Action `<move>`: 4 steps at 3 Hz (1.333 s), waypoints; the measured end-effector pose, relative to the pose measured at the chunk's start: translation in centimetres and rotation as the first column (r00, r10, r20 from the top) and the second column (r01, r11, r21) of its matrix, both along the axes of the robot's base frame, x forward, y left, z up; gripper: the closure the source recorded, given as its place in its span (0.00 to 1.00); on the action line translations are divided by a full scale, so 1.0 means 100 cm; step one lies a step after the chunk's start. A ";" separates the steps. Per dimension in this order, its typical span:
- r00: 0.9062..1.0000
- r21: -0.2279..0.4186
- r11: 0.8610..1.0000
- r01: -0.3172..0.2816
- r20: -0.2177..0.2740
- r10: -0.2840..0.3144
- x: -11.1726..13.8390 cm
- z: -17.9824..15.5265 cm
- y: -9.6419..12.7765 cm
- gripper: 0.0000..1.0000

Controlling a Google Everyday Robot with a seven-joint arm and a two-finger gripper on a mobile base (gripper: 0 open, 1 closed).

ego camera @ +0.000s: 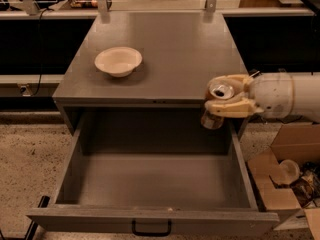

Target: Pick orange can from top drawer and place on counter

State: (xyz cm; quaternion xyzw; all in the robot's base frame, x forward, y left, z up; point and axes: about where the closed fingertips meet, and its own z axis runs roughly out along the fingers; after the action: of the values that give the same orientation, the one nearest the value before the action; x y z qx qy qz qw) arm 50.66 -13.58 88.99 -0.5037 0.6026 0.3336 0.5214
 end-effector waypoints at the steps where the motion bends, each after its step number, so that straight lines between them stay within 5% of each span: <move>1: 0.999 0.016 0.999 -0.040 0.002 0.040 0.022 0.039 -0.013 1.00; 3: 0.998 0.002 0.998 -0.055 -0.039 0.055 0.075 0.086 0.005 1.00; 4: 0.992 -0.039 0.999 -0.026 -0.123 0.021 0.110 0.080 0.046 1.00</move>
Offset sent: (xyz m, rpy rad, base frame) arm 0.0845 -0.0202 0.1147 0.0437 0.0038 0.0774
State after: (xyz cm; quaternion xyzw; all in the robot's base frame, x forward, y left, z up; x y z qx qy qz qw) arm 61.65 -8.97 97.03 -0.4998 0.6341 0.3576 0.4693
